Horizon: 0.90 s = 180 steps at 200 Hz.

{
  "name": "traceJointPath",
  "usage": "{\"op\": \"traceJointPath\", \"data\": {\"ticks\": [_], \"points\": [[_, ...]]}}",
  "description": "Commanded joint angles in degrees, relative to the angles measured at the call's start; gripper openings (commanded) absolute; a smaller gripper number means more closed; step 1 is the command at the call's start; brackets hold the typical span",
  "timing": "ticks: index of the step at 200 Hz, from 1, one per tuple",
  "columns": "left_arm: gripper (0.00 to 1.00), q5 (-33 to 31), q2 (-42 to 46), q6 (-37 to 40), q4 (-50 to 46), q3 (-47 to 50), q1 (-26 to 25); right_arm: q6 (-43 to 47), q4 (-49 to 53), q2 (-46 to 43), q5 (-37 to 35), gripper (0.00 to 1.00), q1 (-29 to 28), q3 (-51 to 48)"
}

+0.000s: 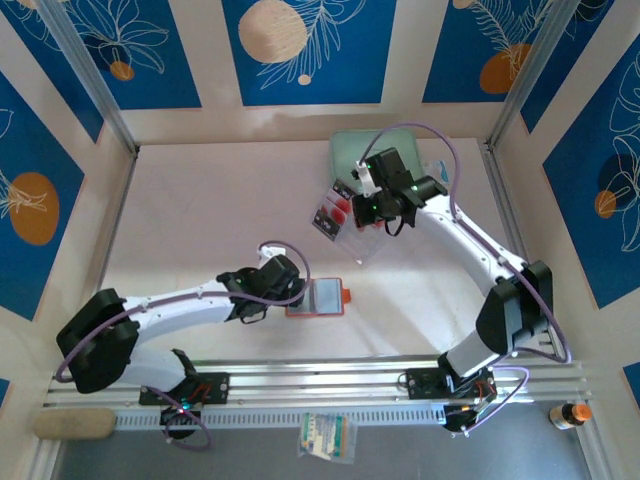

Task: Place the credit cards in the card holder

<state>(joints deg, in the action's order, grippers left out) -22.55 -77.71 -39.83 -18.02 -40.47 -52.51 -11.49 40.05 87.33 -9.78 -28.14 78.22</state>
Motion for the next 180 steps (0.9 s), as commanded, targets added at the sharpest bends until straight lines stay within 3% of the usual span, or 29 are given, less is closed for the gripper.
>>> {"op": "traceJointPath", "data": {"ticks": [1,36,58,111,180], "points": [[1.0,0.03,-1.79,1.88,-1.77,-1.8,0.47,-9.61,-7.18,-4.57,10.79,0.0,-0.29,-6.58],[1.0,0.0,-3.74,2.33,-1.92,-2.03,0.47,-22.77,-22.32,-10.28,20.79,0.0,-0.51,-20.66],[1.0,-0.19,-4.46,2.36,-2.11,-1.81,0.48,-30.09,-32.13,-12.71,22.78,0.0,-1.5,-29.53],[1.0,-0.45,-5.14,1.86,-2.0,-0.8,0.48,-39.08,-46.84,-14.34,17.7,0.0,-7.84,-42.87],[1.0,-0.31,-6.22,1.26,-1.77,0.63,0.47,-42.52,-56.96,-10.4,11.39,0.0,-13.79,-49.1]]}}
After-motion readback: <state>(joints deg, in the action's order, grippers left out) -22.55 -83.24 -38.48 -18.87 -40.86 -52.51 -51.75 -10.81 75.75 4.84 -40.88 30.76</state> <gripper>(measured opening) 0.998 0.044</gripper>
